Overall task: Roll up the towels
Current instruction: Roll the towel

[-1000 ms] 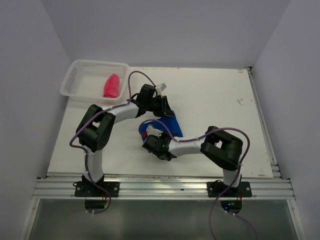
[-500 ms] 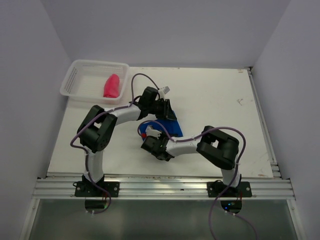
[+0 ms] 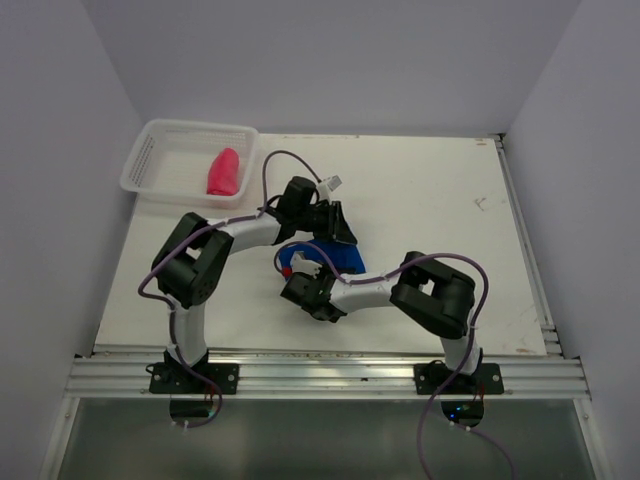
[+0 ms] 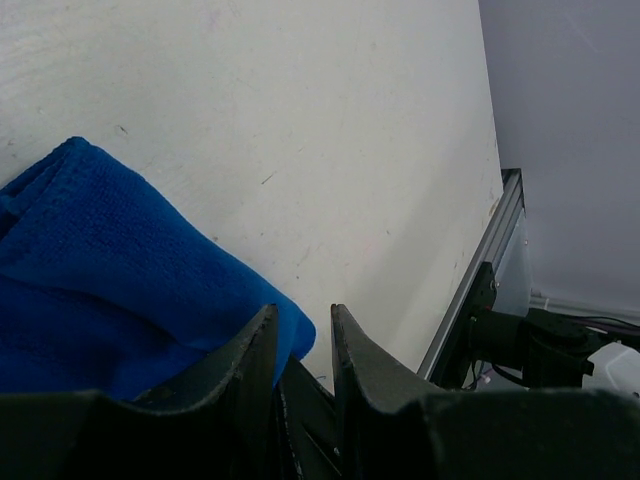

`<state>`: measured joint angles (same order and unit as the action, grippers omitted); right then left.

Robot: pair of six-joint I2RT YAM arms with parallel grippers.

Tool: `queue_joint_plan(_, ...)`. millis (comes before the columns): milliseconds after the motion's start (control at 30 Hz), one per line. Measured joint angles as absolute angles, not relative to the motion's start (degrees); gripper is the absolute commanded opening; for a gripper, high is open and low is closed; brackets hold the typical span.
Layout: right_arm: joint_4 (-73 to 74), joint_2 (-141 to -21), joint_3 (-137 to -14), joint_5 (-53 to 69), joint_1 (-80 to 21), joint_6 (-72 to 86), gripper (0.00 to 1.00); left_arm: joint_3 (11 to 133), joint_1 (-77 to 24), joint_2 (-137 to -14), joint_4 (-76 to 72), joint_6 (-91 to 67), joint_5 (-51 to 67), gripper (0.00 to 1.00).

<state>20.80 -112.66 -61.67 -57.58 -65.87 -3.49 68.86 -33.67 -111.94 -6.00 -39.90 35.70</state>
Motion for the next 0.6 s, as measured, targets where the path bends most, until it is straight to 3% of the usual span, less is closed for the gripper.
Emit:
queue_joint_plan(433,20.9,-112.9,-61.8,-57.8,-65.9,-3.5,0.01,68.6,-33.9,-114.5,-5.9,-39.2,35.1,0.32)
queue_joint_plan(600,20.5,-112.5,-61.4,-57.8,-65.9,-3.4,0.15,68.6,-33.9,-115.8,-5.6,-38.5,34.2,0.31)
